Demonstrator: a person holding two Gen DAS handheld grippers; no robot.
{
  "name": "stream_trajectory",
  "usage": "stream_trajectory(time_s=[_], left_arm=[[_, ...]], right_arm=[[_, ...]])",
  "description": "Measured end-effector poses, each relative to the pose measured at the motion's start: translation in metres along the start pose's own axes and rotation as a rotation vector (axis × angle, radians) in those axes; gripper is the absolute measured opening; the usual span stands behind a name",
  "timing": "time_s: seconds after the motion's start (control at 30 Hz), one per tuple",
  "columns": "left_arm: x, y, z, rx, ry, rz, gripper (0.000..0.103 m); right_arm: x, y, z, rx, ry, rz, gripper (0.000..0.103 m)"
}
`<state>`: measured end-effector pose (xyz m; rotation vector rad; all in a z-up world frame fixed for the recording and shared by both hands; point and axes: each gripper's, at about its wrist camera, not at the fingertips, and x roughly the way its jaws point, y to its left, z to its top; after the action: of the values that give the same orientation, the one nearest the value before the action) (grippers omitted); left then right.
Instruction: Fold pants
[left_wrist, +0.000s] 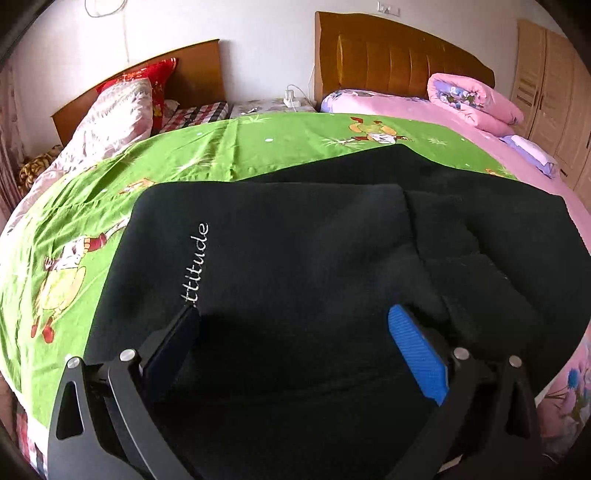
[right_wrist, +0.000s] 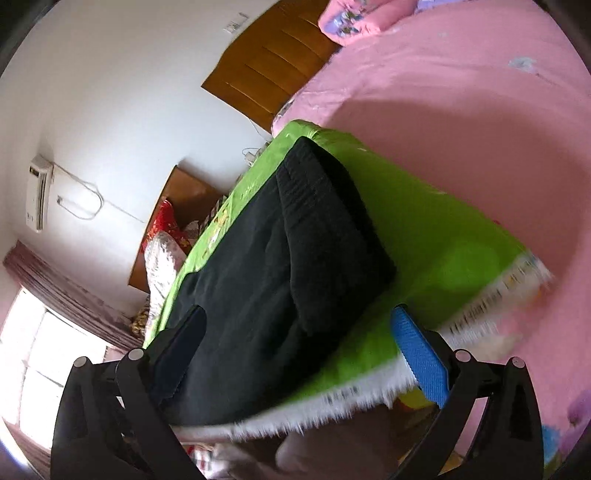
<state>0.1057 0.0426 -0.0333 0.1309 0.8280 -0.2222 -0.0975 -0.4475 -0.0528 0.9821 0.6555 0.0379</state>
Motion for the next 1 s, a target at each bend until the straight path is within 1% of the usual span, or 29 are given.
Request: stream_trajectory(time_s=[0.03,0.07,0.1,0.2,0.23,0.3,0.37,0.4,0.43,0.47,0.5,0.53,0.57,0.6,0.63,0.7,0.77,0.83,0.9,0.93,0.97,1.0], left_arm=[[0.001,-0.001,0.000,0.002,-0.004,0.000,0.102],[0.001,0.000,-0.001,0.001,-0.007,0.000,0.102],[0.001,-0.001,-0.002,-0.001,-0.010,0.000,0.102],[0.001,0.000,-0.003,-0.004,-0.016,-0.007,0.102],[0.001,0.000,-0.004,-0.004,-0.017,-0.008,0.102],[0.001,0.000,-0.004,-0.004,-0.019,-0.008,0.102],[0.001,0.000,-0.004,-0.004,-0.017,-0.009,0.102],[0.001,0.000,-0.004,-0.004,-0.017,-0.010,0.102],[0.000,0.000,-0.004,-0.003,-0.018,-0.011,0.102],[0.000,0.000,-0.004,-0.003,-0.018,-0.011,0.102],[0.001,0.000,-0.004,-0.003,-0.016,-0.011,0.102],[0.000,0.000,-0.004,-0.001,-0.017,-0.010,0.102],[0.000,0.000,-0.004,-0.004,-0.018,-0.014,0.102],[0.000,0.001,-0.004,-0.004,-0.020,-0.014,0.102],[0.000,0.001,-0.004,-0.003,-0.021,-0.014,0.102],[0.001,0.001,-0.004,-0.003,-0.024,-0.015,0.102],[0.002,0.001,-0.003,-0.003,-0.023,-0.015,0.102],[0.002,0.001,-0.003,-0.002,-0.021,-0.014,0.102],[0.000,0.001,-0.002,-0.006,-0.014,-0.012,0.102],[-0.004,0.001,-0.001,-0.011,-0.013,-0.010,0.102],[-0.009,0.002,0.000,-0.011,-0.023,-0.007,0.101],[-0.014,0.001,0.000,-0.006,-0.037,0.002,0.101]], right_arm=[[0.003,-0.003,0.006,0.037,0.014,0.027,0.099],[0.005,-0.006,0.009,0.060,0.024,0.037,0.099],[0.006,-0.007,0.012,0.081,0.053,0.047,0.099],[0.016,-0.003,0.011,0.071,0.154,0.121,0.099],[0.015,-0.001,0.011,0.048,0.156,0.108,0.098],[0.014,0.000,0.012,0.054,0.129,0.093,0.097],[0.008,0.002,0.018,0.047,0.011,0.034,0.097],[0.005,0.001,0.023,0.041,-0.057,0.036,0.098],[0.007,-0.003,0.025,0.060,-0.067,0.045,0.098],[0.010,-0.005,0.026,0.071,-0.054,0.038,0.099],[0.013,0.000,0.025,0.046,-0.025,0.008,0.099],[0.020,0.008,0.022,-0.012,0.042,0.004,0.099],[0.024,0.015,0.016,-0.050,0.109,0.037,0.099],[0.027,0.021,0.009,-0.073,0.171,0.107,0.099],[0.028,0.025,0.007,-0.089,0.185,0.123,0.099],[0.030,0.029,0.007,-0.119,0.161,0.062,0.098],[0.035,0.026,0.011,-0.111,0.127,0.007,0.097],[0.045,0.030,0.015,-0.142,0.105,-0.077,0.097],[0.051,0.036,0.013,-0.153,0.097,-0.107,0.098],[0.051,0.040,0.009,-0.179,0.114,-0.112,0.098],[0.051,0.041,0.005,-0.194,0.122,-0.109,0.097],[0.051,0.042,0.002,-0.209,0.120,-0.112,0.094]])
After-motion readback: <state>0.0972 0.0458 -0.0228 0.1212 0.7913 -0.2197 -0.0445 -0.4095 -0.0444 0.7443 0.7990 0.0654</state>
